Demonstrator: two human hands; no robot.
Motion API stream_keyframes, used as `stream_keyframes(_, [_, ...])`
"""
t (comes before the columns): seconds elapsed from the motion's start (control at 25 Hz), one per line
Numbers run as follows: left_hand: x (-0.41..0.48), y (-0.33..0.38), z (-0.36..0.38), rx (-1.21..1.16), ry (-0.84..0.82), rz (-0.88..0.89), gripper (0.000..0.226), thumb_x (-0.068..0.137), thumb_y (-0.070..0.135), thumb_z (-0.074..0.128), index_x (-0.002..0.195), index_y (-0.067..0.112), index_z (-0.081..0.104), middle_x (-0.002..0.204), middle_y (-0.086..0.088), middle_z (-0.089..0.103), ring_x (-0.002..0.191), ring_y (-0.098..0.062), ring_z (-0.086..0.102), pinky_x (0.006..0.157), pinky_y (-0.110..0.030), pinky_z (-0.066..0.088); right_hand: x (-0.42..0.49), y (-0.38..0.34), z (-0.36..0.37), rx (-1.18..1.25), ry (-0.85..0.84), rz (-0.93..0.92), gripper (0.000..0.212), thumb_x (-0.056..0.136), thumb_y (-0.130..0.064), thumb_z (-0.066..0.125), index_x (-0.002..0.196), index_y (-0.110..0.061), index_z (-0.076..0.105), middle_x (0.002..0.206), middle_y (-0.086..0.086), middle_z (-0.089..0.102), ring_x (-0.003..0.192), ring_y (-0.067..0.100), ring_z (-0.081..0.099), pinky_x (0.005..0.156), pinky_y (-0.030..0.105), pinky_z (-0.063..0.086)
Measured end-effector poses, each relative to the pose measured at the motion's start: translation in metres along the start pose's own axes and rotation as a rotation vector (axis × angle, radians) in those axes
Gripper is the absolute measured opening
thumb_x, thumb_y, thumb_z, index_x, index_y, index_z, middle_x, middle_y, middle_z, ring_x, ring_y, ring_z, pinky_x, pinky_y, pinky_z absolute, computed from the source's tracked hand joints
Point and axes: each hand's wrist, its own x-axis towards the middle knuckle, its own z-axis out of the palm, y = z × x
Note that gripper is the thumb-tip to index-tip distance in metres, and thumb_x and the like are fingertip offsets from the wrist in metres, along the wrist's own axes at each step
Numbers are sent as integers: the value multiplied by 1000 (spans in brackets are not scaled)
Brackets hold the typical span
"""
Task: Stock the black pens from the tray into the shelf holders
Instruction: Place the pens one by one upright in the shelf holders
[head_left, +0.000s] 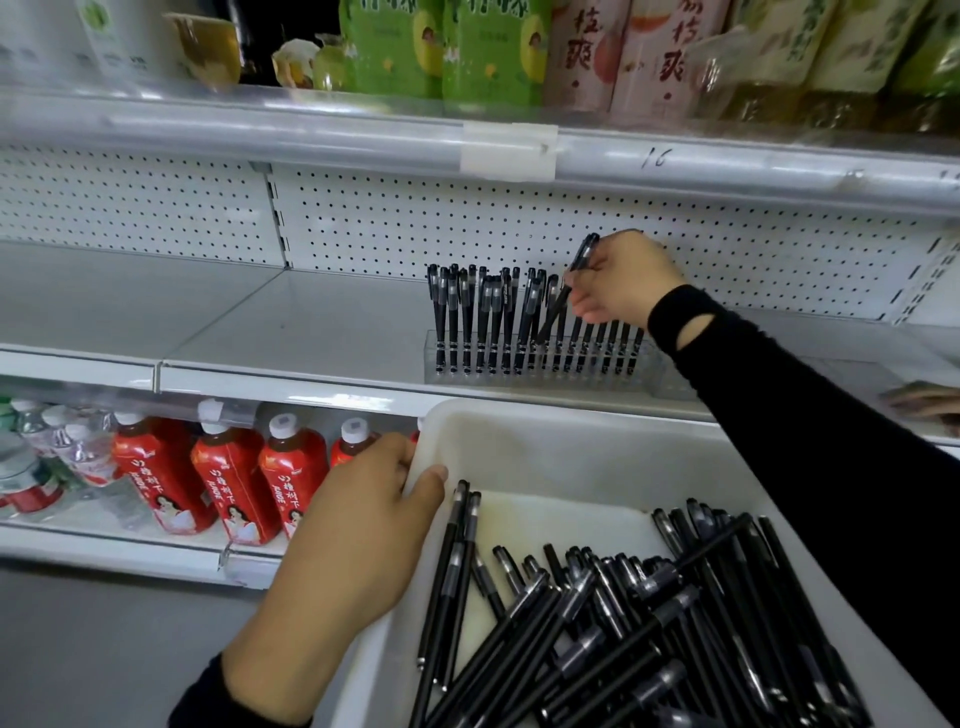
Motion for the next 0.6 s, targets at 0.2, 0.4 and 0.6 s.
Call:
stream_keyframes(0.2, [1, -1, 0, -6, -2, -2, 16, 96, 37, 54, 86, 26, 60, 64, 3, 65, 59, -6, 57, 53, -27, 36, 28, 17, 27, -36, 105, -43, 18, 100, -13, 56, 111, 0, 63, 101, 20, 72, 81, 32, 71, 80, 48, 61])
stream_keyframes(0.4, [1, -2, 1, -22, -10, -7, 17, 96, 38, 55, 85, 27, 60, 54, 10, 58, 51, -3, 52, 50, -24, 30, 45, 18, 38, -97, 88, -37, 23, 101, -14, 53, 115, 2, 60, 102, 20, 72, 78, 33, 69, 80, 52, 60])
stream_keyframes(0.6, [1, -3, 1, -24, -8, -2, 17, 96, 39, 54, 85, 27, 60, 61, 5, 63, 54, -5, 55, 52, -27, 35, 55, 29, 41, -290, 98, -63, 30, 95, -26, 54, 101, 0, 67, 93, 17, 72, 86, 35, 72, 79, 48, 60])
